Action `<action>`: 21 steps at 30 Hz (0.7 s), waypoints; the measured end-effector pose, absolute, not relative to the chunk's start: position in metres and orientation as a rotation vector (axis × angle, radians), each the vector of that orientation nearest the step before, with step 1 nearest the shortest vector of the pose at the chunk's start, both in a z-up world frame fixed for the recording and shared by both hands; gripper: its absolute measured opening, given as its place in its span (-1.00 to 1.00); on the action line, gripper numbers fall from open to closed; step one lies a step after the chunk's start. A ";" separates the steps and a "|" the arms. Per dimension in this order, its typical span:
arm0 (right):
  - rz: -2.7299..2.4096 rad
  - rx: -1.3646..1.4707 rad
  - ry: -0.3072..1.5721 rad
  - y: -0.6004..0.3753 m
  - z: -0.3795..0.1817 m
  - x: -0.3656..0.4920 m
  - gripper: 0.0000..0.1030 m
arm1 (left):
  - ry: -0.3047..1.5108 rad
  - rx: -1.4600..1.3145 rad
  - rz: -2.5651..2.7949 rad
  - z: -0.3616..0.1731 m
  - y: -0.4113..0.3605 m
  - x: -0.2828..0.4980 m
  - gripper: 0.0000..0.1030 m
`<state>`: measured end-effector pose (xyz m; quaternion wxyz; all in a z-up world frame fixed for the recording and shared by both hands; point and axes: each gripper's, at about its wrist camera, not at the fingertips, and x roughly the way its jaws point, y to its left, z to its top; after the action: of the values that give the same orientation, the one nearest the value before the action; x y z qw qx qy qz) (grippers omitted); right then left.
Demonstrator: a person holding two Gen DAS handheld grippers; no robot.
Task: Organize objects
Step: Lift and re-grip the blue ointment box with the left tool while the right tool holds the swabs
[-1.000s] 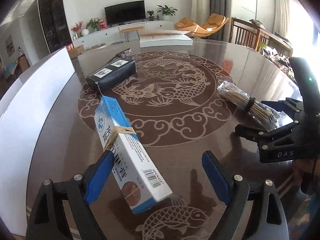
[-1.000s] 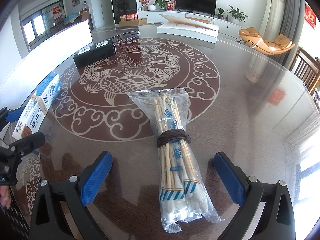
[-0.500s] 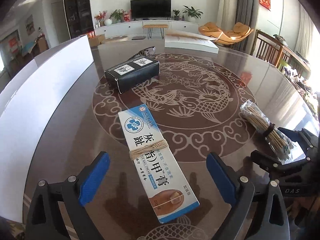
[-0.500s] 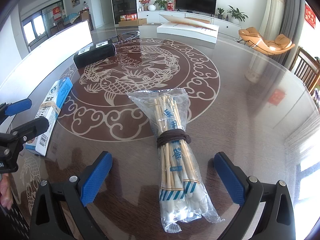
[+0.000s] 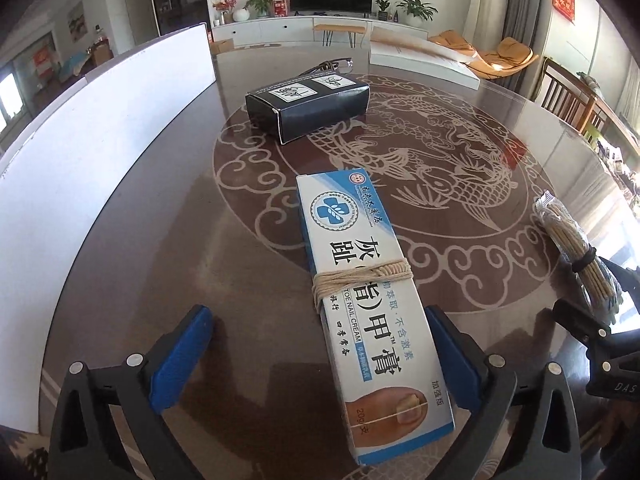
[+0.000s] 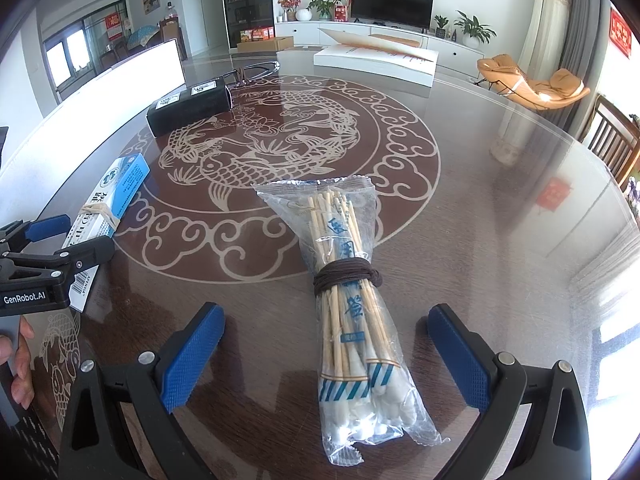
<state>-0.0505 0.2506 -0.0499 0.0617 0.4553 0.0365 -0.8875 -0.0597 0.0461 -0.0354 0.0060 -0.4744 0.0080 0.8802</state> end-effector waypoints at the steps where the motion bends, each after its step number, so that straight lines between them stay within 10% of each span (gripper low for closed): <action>1: -2.685 1.379 0.110 0.251 -0.050 -0.051 0.99 | 0.029 -1.488 2.746 -0.035 0.045 -0.059 1.00; 16: -2.438 1.612 0.323 0.251 -0.039 -0.071 0.93 | 0.110 -1.576 2.581 -0.034 0.033 -0.063 1.00; 21: -2.331 1.641 0.298 0.249 -0.038 -0.079 0.34 | 0.128 -1.516 2.589 -0.035 0.032 -0.061 1.00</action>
<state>-0.0788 0.2493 -0.0376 0.1372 0.5672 0.1030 -0.8055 -0.0606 0.0316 -0.0345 0.0693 -0.5036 0.0425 0.8601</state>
